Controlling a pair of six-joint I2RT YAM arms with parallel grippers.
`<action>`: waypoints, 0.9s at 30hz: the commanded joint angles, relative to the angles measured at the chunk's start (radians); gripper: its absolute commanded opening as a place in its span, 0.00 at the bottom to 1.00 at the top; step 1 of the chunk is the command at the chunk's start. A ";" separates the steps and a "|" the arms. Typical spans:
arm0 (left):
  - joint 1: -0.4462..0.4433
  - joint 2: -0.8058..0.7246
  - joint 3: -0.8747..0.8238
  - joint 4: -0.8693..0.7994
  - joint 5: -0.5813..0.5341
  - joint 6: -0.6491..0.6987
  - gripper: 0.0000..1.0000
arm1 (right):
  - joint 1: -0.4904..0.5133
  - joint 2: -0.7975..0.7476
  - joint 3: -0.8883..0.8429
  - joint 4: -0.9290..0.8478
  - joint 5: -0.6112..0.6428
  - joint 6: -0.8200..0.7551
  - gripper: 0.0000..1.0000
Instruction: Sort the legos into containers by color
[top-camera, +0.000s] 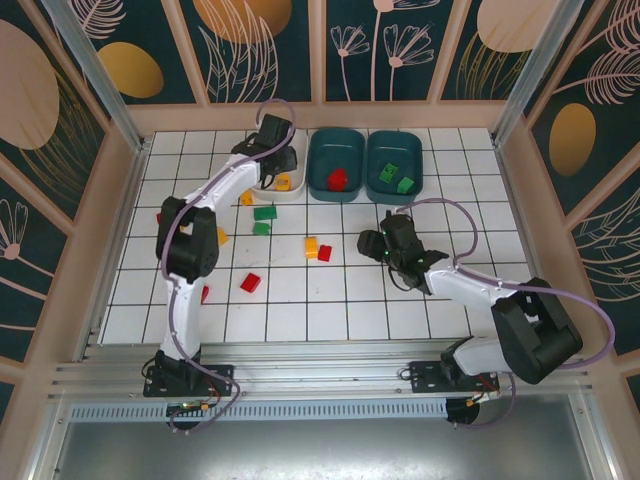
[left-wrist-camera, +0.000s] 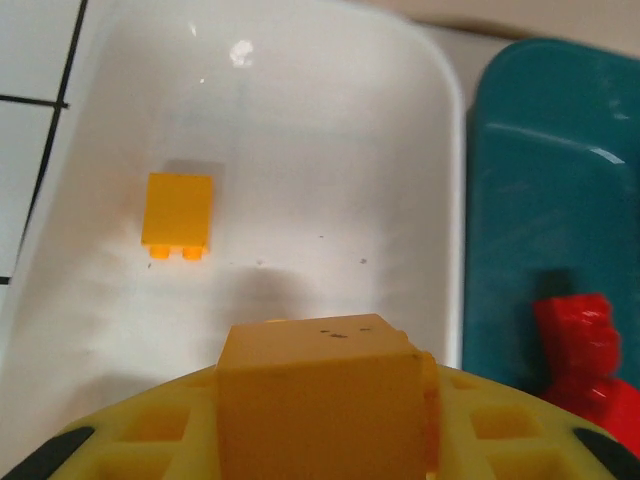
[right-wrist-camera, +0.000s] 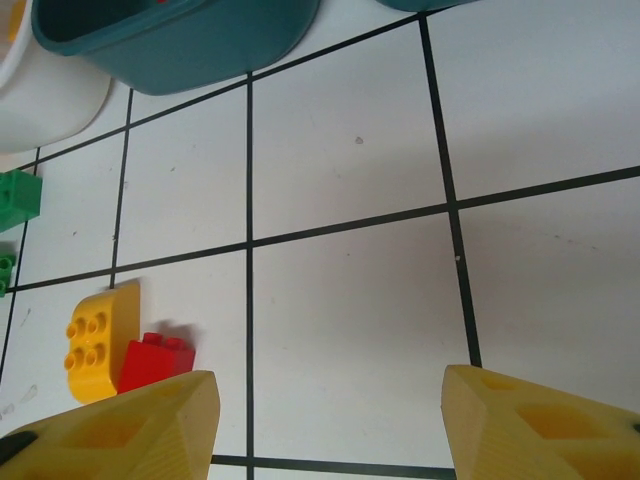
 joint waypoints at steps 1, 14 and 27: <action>0.030 0.078 0.130 -0.097 0.018 0.017 0.41 | 0.015 0.027 0.045 -0.001 0.001 0.004 0.61; 0.040 -0.014 0.116 -0.092 0.116 0.041 0.86 | 0.108 0.127 0.148 -0.044 0.040 -0.038 0.63; 0.039 -0.838 -0.958 0.412 0.204 -0.193 0.99 | 0.216 0.385 0.311 -0.052 0.070 -0.014 0.63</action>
